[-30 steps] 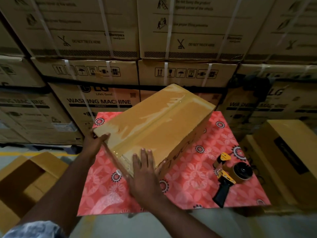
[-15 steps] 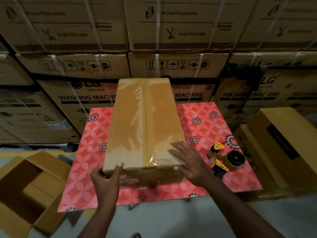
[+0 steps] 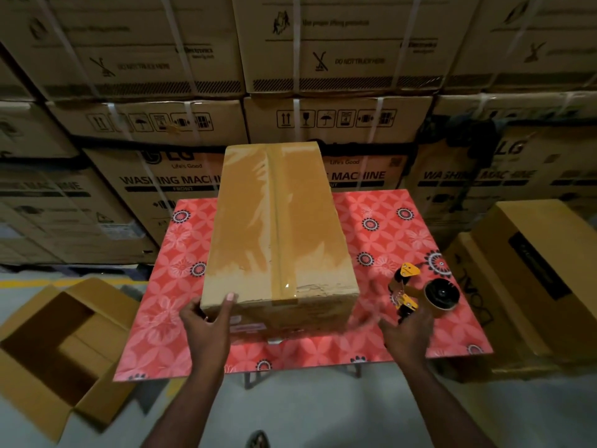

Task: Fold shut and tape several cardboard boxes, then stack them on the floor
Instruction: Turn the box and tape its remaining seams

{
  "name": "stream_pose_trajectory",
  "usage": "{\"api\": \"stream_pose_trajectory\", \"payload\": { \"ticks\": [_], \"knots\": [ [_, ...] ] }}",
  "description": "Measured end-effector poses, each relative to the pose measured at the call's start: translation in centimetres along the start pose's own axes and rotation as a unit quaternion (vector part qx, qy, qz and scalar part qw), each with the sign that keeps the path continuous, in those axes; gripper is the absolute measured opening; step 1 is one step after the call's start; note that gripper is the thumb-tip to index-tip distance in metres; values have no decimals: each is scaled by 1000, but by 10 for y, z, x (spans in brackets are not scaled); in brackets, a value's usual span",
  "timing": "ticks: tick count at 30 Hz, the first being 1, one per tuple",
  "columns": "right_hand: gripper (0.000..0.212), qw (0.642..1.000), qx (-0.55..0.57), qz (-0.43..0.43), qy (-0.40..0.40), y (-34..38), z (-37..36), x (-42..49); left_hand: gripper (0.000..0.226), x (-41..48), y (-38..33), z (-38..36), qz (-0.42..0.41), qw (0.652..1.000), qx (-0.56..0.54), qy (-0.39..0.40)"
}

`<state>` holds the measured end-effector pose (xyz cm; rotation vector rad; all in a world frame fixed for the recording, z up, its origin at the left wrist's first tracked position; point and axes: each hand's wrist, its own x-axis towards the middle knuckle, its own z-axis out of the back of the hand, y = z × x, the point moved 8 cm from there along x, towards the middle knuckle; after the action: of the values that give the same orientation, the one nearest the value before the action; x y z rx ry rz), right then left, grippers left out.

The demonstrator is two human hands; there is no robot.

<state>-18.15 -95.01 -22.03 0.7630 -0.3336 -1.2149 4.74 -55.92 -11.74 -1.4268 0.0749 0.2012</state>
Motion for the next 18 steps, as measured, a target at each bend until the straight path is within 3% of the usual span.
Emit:
{"api": "stream_pose_trajectory", "payload": {
  "ticks": [2,4,6,10,13,15,18],
  "knots": [
    [73,985,82,-150,21,-34,0,11,54,-3,-3,-1,-1,1000,-4,-4],
    [47,964,147,-217,40,-46,-1,18,53,-6,-6,0,-3,1000,1,-4],
    [39,933,239,-254,86,-58,-15,26,51,-8,-9,1,-9,1000,5,-4],
    [57,830,397,-345,186,-96,-66,44,52,-6,-9,4,-9,1000,13,-2],
    [22,767,481,-359,227,-59,-66,21,52,-5,-13,5,-1,1000,29,2],
    [10,775,489,-351,191,-40,-61,20,55,-3,-11,6,18,999,26,9],
    [14,810,475,-327,108,-25,-46,34,57,0,-13,12,28,999,36,-10]
  ]
}}
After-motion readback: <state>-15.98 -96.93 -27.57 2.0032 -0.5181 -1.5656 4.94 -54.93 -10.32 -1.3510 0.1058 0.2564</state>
